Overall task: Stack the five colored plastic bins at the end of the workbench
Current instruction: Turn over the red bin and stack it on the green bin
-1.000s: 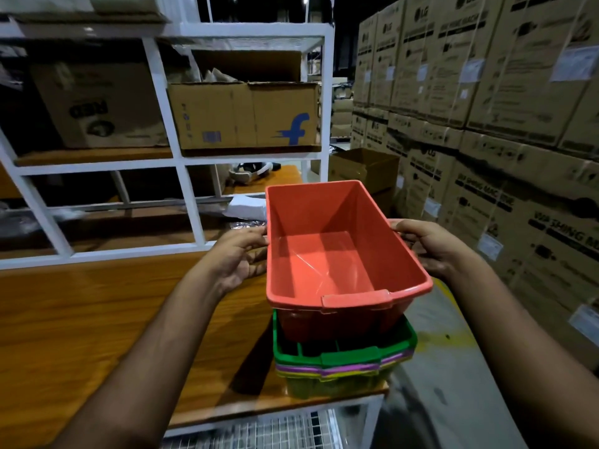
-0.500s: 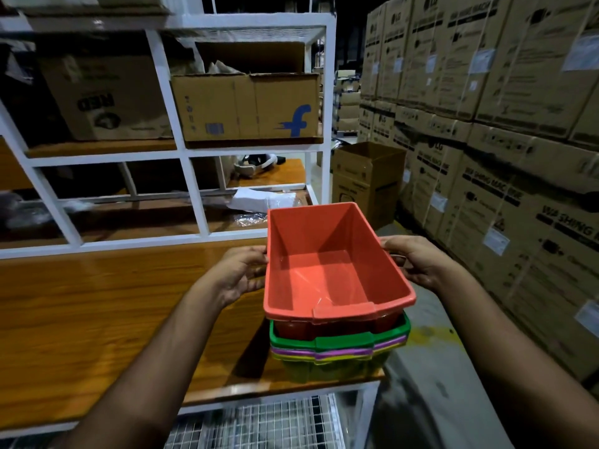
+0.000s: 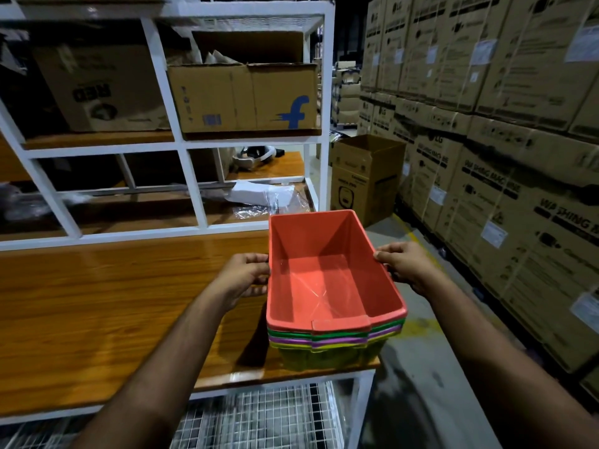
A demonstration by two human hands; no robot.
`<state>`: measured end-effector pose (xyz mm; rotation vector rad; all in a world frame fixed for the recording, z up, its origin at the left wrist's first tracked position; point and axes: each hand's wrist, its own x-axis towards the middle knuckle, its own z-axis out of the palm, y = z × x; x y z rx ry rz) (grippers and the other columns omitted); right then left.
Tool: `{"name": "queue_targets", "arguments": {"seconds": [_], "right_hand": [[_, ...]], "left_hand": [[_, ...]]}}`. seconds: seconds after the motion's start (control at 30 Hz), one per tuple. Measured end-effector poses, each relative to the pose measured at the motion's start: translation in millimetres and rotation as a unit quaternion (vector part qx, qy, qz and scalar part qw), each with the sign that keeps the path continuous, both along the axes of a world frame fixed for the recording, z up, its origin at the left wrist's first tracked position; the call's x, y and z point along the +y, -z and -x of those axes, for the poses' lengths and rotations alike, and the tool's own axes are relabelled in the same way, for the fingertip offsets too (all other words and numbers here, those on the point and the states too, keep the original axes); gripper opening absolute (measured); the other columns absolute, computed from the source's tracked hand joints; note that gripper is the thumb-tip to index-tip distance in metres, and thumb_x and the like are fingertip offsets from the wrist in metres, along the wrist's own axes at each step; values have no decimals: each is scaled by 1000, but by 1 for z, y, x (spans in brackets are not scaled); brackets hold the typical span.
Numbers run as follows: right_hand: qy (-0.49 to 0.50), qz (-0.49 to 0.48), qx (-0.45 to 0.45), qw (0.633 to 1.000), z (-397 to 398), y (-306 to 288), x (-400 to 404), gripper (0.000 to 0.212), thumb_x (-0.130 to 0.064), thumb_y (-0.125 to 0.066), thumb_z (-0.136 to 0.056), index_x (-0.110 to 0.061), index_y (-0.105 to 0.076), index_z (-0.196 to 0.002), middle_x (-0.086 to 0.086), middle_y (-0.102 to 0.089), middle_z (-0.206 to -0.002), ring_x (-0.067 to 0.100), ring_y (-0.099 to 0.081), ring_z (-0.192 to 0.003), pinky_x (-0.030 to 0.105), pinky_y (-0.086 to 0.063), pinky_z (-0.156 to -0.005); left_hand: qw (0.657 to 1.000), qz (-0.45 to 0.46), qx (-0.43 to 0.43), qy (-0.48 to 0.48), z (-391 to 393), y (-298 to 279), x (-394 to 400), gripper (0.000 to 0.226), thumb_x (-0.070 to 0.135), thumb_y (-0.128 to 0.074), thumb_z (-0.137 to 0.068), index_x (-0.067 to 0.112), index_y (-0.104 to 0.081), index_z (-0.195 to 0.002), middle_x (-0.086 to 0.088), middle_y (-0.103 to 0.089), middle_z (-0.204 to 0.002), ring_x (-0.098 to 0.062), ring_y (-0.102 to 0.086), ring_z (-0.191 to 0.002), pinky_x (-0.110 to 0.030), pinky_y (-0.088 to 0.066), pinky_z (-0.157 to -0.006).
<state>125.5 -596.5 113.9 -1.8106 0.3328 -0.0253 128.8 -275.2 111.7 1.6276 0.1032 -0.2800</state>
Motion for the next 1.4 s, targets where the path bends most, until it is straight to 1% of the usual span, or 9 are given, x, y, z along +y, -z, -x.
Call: {"name": "queue_targets", "arguments": {"seconds": [0.13, 0.43, 0.73, 0.83, 0.97, 1.07, 1.2, 1.27, 1.4], "right_hand": [[7, 27, -13, 1000, -1, 4, 2, 17, -8, -64, -91, 2, -69, -105, 11, -61, -70, 17, -54, -55, 19, -46, -41], [-2, 69, -21, 997, -3, 1, 0, 15, -8, -64, -91, -1, -70, -102, 15, -72, -85, 22, -68, -71, 29, -55, -59], [-8, 99, -16, 995, -9, 4, -6, 12, -13, -65, -91, -7, -73, -98, 12, -74, -85, 24, -72, -77, 37, -61, -70], [-8, 103, -17, 994, -9, 5, -7, 12, -15, -65, -91, -9, -74, -98, 11, -74, -86, 24, -73, -78, 41, -62, -73], [-12, 107, -14, 994, -6, 2, -6, 13, -15, -64, -92, -9, -73, -99, 11, -74, -87, 23, -73, -78, 39, -61, -72], [-13, 117, -14, 993, -3, 0, -5, 14, -16, -64, -92, -9, -73, -100, 11, -74, -86, 22, -72, -77, 36, -60, -67], [15, 217, -58, 974, 3, -6, 2, 16, -22, -64, -88, -13, -74, -95, 5, -73, -82, 20, -70, -78, 38, -59, -70], [20, 289, -95, 952, 7, -14, 11, 21, -25, -62, -85, -15, -74, -100, 3, -74, -87, 18, -68, -83, 31, -51, -70], [-20, 389, -179, 904, 8, -27, 40, 27, -26, -63, -86, -14, -73, -108, 6, -72, -99, 20, -65, -92, 25, -42, -75]], "left_hand": [[1000, 11, -7, -2, 4, 2, -3, 22, 0, -57, -89, 10, -66, -106, -5, -66, -81, -13, -55, -67, -24, -53, -54], [1000, 17, -10, -14, 8, 3, -7, 22, 2, -55, -91, 13, -66, -106, -4, -67, -82, -12, -58, -68, -26, -53, -56], [999, 23, -5, -26, 10, 6, -11, 23, 2, -54, -91, 13, -65, -108, 0, -69, -74, -6, -60, -58, -28, -51, -60], [999, 17, -1, -27, 9, 6, -10, 21, 4, -55, -92, 14, -65, -107, -2, -70, -79, -8, -62, -62, -30, -53, -62], [1000, 4, 3, -24, 8, 5, -8, 25, 4, -57, -89, 15, -64, -110, -1, -70, -77, -9, -63, -65, -30, -53, -60], [999, -25, 0, -26, 9, 3, -8, 29, 4, -59, -87, 18, -62, -113, 5, -66, -65, -9, -59, -64, -27, -51, -57], [999, -41, -19, -30, 13, -4, -7, 34, 5, -58, -88, 15, -57, -121, -3, -65, -82, -10, -57, -64, -26, -49, -55], [997, -55, -36, -29, 19, -9, -7, 35, 5, -57, -90, 14, -55, -123, -6, -65, -89, -11, -57, -67, -25, -49, -54], [987, -115, -99, -44, 32, -17, 1, 36, 11, -58, -91, 20, -54, -126, -2, -64, -99, -13, -60, -85, -28, -49, -65]]}}
